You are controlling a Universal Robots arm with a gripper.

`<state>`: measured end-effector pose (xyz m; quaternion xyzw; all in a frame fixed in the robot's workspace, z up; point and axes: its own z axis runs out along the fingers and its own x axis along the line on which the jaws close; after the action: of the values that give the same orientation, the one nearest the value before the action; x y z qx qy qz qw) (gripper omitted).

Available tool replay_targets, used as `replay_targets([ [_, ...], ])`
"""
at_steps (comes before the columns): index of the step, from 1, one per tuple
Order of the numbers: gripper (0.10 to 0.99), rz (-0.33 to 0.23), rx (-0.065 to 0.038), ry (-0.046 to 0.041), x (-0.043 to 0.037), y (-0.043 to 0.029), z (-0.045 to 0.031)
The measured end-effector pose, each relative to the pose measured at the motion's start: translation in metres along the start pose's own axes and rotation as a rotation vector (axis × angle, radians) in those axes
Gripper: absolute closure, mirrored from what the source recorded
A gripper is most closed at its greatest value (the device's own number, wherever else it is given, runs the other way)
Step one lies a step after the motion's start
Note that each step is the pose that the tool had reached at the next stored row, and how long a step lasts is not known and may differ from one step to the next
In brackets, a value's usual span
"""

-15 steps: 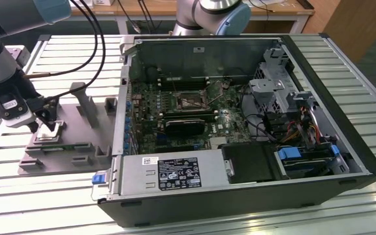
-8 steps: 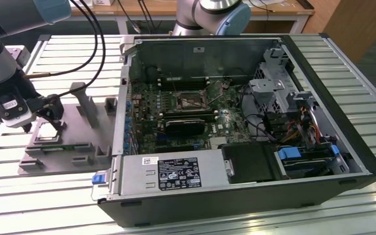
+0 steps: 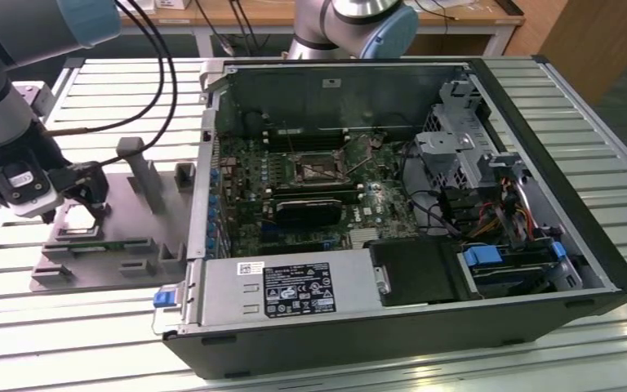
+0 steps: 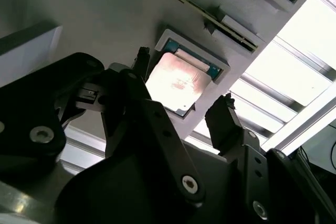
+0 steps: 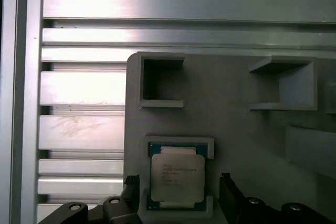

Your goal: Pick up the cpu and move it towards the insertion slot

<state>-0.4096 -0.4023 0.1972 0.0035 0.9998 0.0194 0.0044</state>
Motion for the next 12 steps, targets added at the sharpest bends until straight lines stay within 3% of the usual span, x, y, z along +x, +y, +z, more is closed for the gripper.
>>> replay_targets([
  [4, 0.380, 0.002, 0.000, -0.0001, 0.0001, 0.0001, 0.0060],
  [12, 0.380, 0.008, 0.000, -0.0003, 0.0001, 0.0037, 0.0105],
])
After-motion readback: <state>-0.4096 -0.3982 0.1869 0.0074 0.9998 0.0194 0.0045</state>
